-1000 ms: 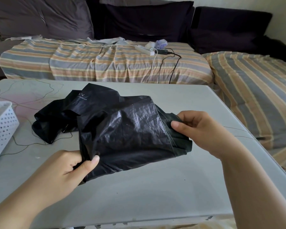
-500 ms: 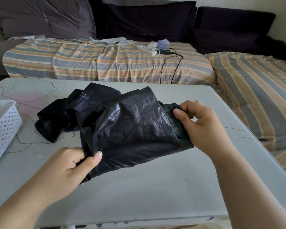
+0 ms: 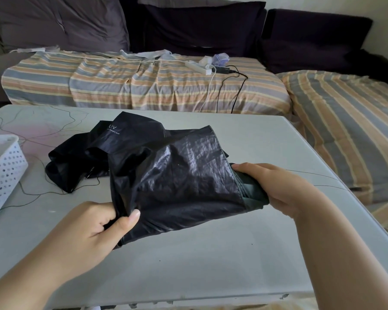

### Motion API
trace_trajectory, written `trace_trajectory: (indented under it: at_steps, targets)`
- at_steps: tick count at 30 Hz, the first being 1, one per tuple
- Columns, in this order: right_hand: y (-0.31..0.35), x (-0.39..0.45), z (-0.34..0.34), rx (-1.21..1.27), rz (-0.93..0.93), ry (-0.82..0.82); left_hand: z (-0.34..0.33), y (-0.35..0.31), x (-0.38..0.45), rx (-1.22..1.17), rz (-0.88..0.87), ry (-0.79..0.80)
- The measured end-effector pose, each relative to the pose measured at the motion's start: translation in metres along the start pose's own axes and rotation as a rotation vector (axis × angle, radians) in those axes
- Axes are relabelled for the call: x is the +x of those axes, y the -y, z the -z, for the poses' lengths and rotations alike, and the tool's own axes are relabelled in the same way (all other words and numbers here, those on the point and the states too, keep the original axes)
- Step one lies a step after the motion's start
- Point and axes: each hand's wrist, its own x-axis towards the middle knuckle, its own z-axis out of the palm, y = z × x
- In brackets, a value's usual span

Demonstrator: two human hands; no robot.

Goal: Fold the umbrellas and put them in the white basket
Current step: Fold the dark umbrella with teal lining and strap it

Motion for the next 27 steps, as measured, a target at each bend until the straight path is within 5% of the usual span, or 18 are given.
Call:
trace_trajectory:
  at_steps: [8, 16, 22, 27]
  targets:
    - [0.0, -0.002, 0.001, 0.131, 0.148, 0.014, 0.001, -0.005, -0.001, 0.026, -0.001, 0.013]
    - [0.003, -0.004, -0.008, 0.013, 0.431, -0.235, 0.002, -0.001, 0.003, -0.083, 0.123, 0.049]
    - [-0.003, -0.006, 0.001, 0.214, 0.554, 0.107, 0.008, -0.001, 0.002, -0.249, 0.209, 0.054]
    - [0.005, -0.001, -0.018, 0.333, 0.586, -0.136, 0.006, -0.008, 0.001, -0.323, 0.234, 0.08]
